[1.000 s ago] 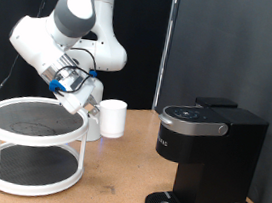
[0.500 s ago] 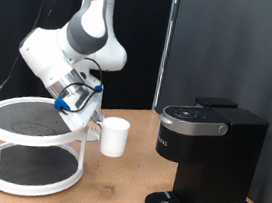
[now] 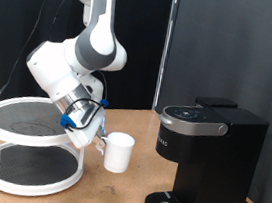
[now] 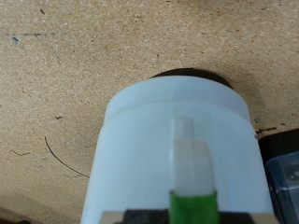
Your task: Make a cup of coffee with the keurig machine
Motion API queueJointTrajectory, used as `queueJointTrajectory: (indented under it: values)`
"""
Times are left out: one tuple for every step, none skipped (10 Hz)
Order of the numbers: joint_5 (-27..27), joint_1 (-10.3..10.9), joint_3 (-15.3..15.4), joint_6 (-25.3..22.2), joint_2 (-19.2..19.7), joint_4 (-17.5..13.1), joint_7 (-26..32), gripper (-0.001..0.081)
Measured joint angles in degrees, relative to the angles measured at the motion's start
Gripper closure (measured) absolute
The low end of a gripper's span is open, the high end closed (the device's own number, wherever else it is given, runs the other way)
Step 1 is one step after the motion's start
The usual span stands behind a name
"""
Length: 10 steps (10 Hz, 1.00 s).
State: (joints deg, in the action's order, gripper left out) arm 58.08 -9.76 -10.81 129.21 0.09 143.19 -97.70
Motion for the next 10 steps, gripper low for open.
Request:
queueJointTrajectory:
  values:
    - [1.60,0.02,0.59,1.03,0.86,-0.16,1.62,0.0802]
    - [3.28,0.04,1.27,2.42,1.67,-0.24,3.51,0.0802]
    - [5.09,0.08,2.02,3.32,2.35,-0.31,5.38,0.0802]
    - [6.92,0.12,2.78,3.63,3.00,-0.44,7.10,0.0802]
    - [8.46,0.26,3.64,3.68,3.40,-0.47,8.66,0.0802]
    - [9.76,0.50,4.63,3.76,3.59,-0.47,9.73,0.0802]
    - [10.66,0.94,5.66,4.01,3.76,-0.46,10.27,0.0802]
    - [11.45,1.49,6.72,4.58,3.97,-0.42,10.40,0.0802]
    - [12.01,2.04,7.80,5.55,4.26,-0.30,10.40,0.0802]
    - [12.36,2.63,8.80,6.91,4.66,-0.08,10.39,0.0802]
